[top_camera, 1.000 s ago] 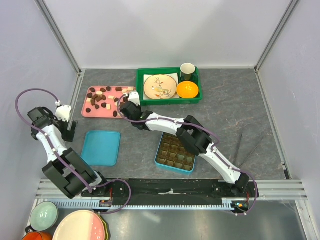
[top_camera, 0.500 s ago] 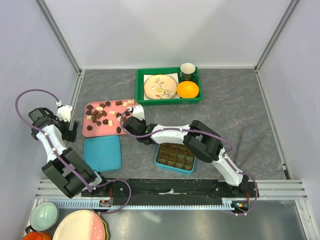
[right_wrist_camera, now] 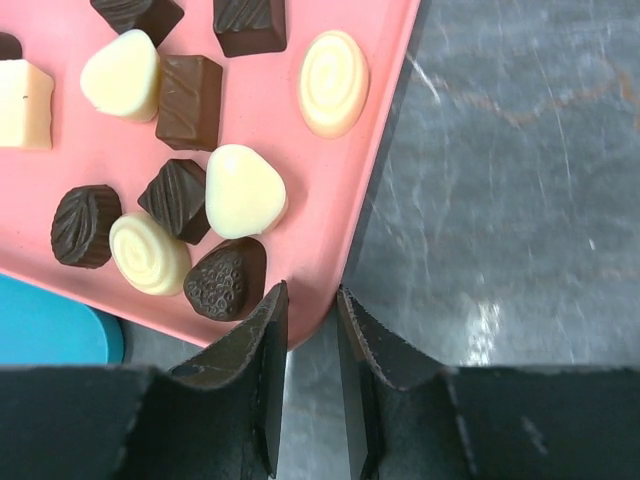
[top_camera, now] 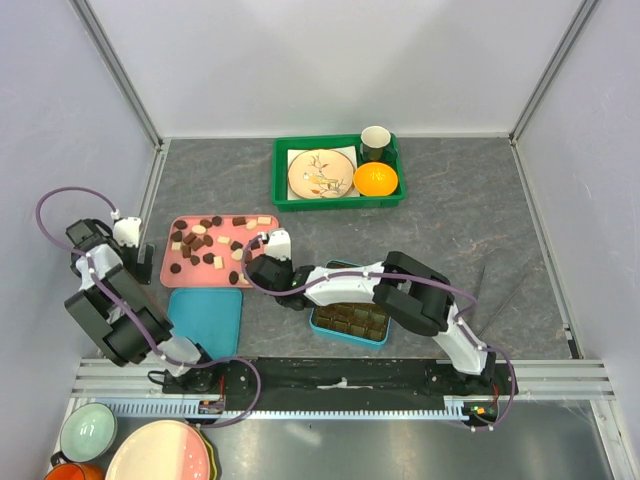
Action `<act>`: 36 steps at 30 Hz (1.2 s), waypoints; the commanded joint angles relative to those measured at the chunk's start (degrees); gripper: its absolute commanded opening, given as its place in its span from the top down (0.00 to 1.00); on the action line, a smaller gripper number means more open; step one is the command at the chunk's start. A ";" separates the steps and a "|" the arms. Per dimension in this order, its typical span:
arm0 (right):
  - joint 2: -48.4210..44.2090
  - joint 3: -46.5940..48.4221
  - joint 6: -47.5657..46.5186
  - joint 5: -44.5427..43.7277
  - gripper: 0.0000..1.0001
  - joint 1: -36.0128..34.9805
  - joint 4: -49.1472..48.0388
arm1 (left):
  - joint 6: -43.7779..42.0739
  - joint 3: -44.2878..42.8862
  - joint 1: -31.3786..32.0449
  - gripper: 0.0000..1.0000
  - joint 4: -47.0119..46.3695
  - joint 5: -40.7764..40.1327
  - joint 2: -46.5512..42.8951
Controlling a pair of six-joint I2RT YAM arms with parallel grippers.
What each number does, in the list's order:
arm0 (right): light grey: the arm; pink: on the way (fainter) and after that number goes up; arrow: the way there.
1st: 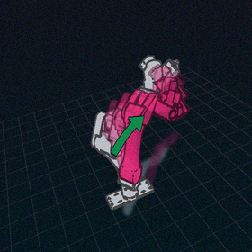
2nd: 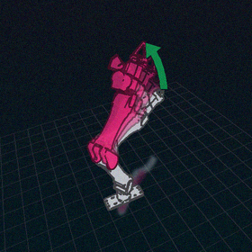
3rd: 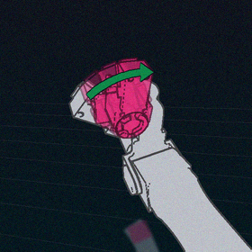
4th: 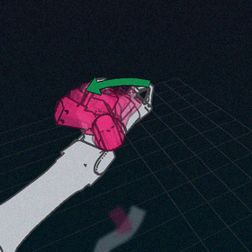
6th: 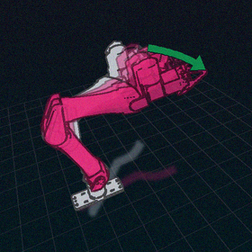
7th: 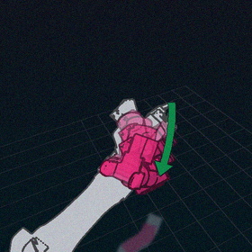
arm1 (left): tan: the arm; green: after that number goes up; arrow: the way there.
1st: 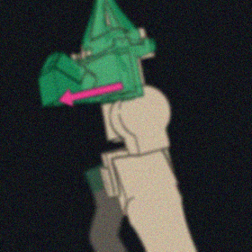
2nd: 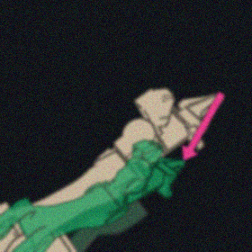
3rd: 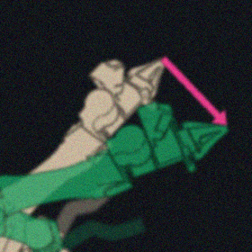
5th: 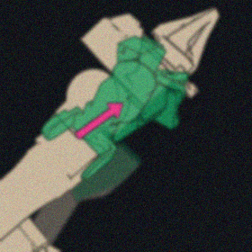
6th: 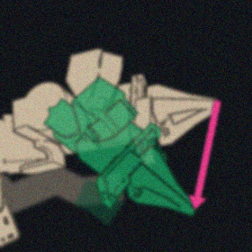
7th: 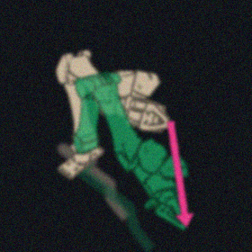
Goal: Pack the chocolate
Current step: Move the plate to the center of the board.
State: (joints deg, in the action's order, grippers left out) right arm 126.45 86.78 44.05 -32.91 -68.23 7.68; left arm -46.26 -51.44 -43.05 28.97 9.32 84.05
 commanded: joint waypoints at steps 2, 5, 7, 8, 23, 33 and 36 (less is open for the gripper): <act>-0.24 -9.08 4.19 6.72 0.68 -1.91 14.90 | 6.97 -4.98 1.64 0.01 -8.05 -1.94 3.05; -2.17 -11.46 5.95 6.45 0.68 -1.82 15.26 | 7.24 -2.62 5.67 0.01 -9.89 -4.04 2.52; -2.62 -11.46 6.31 6.28 0.65 -1.65 15.43 | 7.24 -0.07 8.23 0.01 -12.09 -5.63 1.99; -2.62 -11.29 6.31 5.93 0.62 -1.65 15.87 | 7.67 0.55 10.68 0.01 -12.44 -6.15 2.08; -12.27 -16.21 5.17 3.03 0.53 4.86 18.33 | 13.65 -5.87 19.76 0.01 -12.89 -11.71 11.41; -15.27 -9.97 0.69 1.88 0.50 5.82 19.04 | 12.25 -9.90 19.49 0.01 4.51 3.24 -1.87; -15.27 -8.74 -0.28 1.53 0.50 6.53 19.04 | 11.90 -12.19 18.88 0.01 5.48 2.11 -2.40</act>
State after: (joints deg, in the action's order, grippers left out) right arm 112.55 75.00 46.85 -28.97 -62.81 22.22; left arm -33.47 -58.78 -23.27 31.83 9.04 84.60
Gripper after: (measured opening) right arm 0.499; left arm 0.993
